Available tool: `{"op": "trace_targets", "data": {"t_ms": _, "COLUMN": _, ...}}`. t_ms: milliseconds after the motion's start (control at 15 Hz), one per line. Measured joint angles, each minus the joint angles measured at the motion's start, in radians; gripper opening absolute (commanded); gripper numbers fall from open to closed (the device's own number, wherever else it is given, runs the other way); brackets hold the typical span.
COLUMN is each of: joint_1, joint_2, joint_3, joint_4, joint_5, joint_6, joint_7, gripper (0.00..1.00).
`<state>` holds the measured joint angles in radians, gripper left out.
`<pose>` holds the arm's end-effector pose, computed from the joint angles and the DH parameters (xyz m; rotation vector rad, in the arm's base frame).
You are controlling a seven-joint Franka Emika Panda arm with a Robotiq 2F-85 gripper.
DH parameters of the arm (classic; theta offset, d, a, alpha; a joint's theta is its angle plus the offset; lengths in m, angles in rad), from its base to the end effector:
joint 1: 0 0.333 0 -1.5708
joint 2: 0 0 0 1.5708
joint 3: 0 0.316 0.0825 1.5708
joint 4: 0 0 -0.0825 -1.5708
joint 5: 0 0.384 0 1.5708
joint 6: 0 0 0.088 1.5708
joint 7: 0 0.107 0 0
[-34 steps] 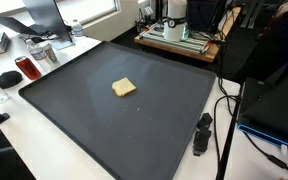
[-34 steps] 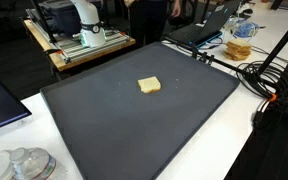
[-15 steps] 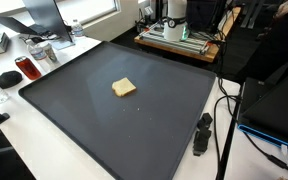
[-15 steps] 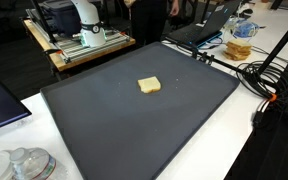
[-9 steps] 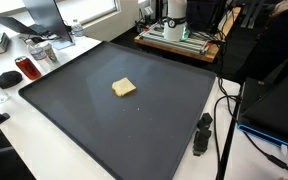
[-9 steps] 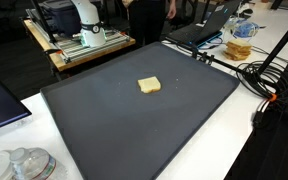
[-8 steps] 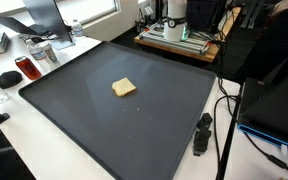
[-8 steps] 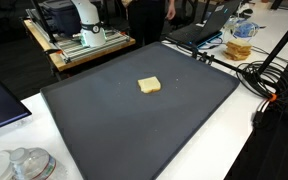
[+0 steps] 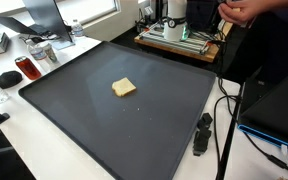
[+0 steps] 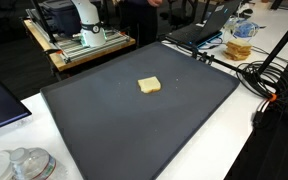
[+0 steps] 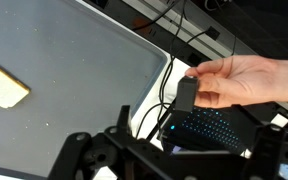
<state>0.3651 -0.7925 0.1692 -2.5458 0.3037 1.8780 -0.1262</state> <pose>0.2689 0.1936 0.5267 -2.8377 -0.7899 -0.1294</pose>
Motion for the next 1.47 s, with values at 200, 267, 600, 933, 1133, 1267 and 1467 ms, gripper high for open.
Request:
{"op": "trace_targets", "data": {"t_ms": 200, "joint_1": -0.002, "joint_2": 0.000, "joint_3": 0.001, "joint_4": 0.000, "joint_5": -0.001, "joint_6": 0.000, "joint_7": 0.000, "gripper": 1.00}}
{"op": "trace_targets", "data": {"t_ms": 267, "joint_1": -0.003, "joint_2": 0.000, "joint_3": 0.001, "joint_4": 0.000, "joint_5": -0.002, "joint_6": 0.000, "joint_7": 0.000, "gripper": 1.00}}
{"op": "trace_targets", "data": {"t_ms": 600, "joint_1": -0.014, "joint_2": 0.000, "joint_3": -0.012, "joint_4": 0.000, "joint_5": -0.009, "joint_6": -0.002, "joint_7": -0.029, "gripper": 0.94}}
{"op": "trace_targets", "data": {"t_ms": 933, "joint_1": -0.026, "joint_2": 0.000, "joint_3": -0.028, "joint_4": 0.003, "joint_5": -0.020, "joint_6": -0.003, "joint_7": -0.055, "gripper": 0.44}}
{"op": "trace_targets", "data": {"t_ms": 1133, "joint_1": -0.036, "joint_2": 0.000, "joint_3": -0.042, "joint_4": 0.003, "joint_5": -0.038, "joint_6": -0.008, "joint_7": -0.076, "gripper": 0.23}}
{"op": "trace_targets", "data": {"t_ms": 1267, "joint_1": -0.043, "joint_2": 0.000, "joint_3": -0.054, "joint_4": 0.003, "joint_5": -0.050, "joint_6": -0.011, "joint_7": -0.092, "gripper": 0.11}}
{"op": "trace_targets", "data": {"t_ms": 1467, "joint_1": -0.051, "joint_2": -0.001, "joint_3": -0.073, "joint_4": 0.003, "joint_5": -0.064, "joint_6": -0.019, "joint_7": -0.117, "gripper": 0.05}}
